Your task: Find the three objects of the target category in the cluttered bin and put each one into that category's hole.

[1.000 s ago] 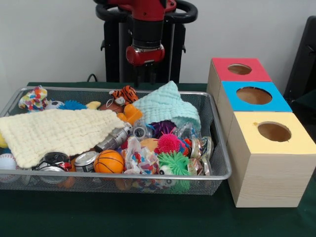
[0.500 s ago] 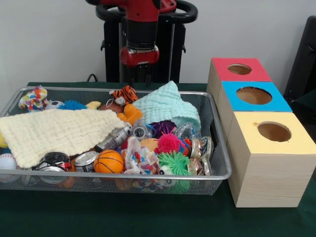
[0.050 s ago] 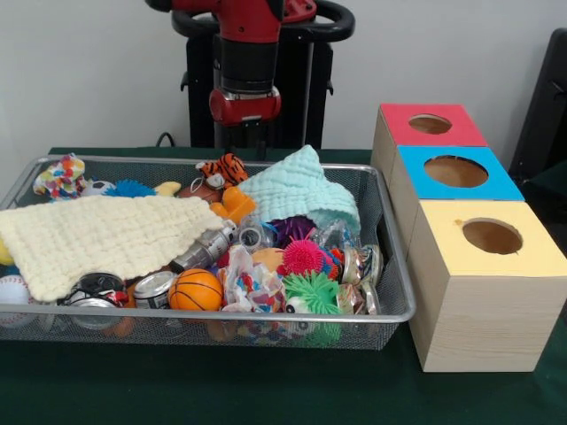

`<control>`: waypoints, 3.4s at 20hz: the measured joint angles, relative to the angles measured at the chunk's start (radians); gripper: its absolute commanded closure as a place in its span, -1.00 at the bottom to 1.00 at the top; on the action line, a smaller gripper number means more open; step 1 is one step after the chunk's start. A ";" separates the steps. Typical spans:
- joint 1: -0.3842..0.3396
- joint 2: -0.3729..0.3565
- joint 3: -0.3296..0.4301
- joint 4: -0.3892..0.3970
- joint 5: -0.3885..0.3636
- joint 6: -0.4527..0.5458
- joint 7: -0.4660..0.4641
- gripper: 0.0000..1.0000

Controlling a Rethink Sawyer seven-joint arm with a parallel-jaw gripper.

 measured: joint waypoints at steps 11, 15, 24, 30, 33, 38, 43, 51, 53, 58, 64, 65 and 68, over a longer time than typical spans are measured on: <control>-0.020 0.006 0.011 -0.014 -0.006 0.000 0.000 -1.00; -0.061 -0.028 0.042 0.004 -0.012 0.028 0.000 -1.00; -0.218 -0.198 0.215 0.076 0.003 0.205 0.000 -1.00; -0.263 -0.286 0.301 0.087 0.028 0.278 0.000 -1.00; -0.242 -0.287 0.302 0.078 0.027 0.278 0.000 -1.00; -0.177 -0.253 0.284 0.052 0.014 0.263 0.000 -1.00; -0.119 -0.209 0.263 0.032 0.003 0.229 0.000 -1.00; -0.065 -0.131 0.207 -0.003 -0.001 0.142 0.000 -1.00; -0.068 -0.126 0.202 -0.003 -0.002 0.137 0.000 -1.00; -0.100 -0.126 0.203 -0.003 -0.005 0.133 0.000 -1.00; -0.168 -0.165 0.223 0.008 -0.005 0.136 0.000 -1.00; -0.186 -0.183 0.229 0.015 -0.005 0.140 0.000 -1.00; -0.213 -0.212 0.241 0.023 -0.005 0.152 0.000 -1.00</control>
